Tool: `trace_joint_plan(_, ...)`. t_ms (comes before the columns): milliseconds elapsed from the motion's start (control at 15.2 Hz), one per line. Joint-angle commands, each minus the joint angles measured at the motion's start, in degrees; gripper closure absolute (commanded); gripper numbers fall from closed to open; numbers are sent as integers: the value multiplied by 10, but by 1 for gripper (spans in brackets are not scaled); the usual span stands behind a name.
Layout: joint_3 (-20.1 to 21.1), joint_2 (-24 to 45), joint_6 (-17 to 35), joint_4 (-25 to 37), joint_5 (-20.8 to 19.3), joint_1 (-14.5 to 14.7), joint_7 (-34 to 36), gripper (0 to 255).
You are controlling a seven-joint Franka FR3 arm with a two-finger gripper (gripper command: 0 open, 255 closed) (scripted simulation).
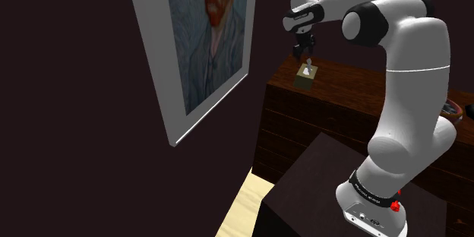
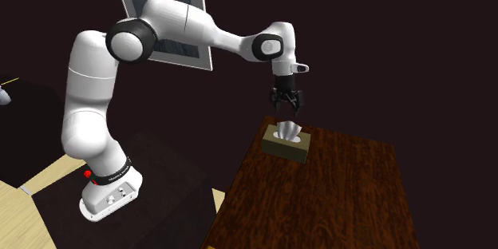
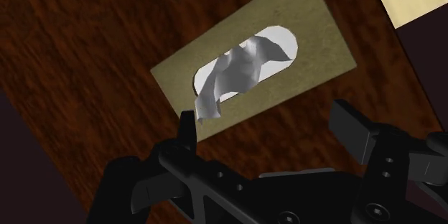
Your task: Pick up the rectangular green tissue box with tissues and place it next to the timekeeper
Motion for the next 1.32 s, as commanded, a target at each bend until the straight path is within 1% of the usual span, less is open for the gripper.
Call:
trace_joint_plan(0, -4, 43, -15, 57, 4, -14, -7, 0)
trace_joint_plan(132, -7, 85, -30, 113, 10, -28, -14, 0)
trace_joint_plan(660, -8, 96, 20, 76, 9, -38, -12, 0)
trace_joint_plan(1122, -8, 96, 20, 77, 9, -38, -12, 0)
trace_joint_plan(1188, -8, 96, 20, 77, 9, -38, -12, 255)
trace_joint_plan(1254, -8, 96, 20, 77, 9, -38, -12, 255)
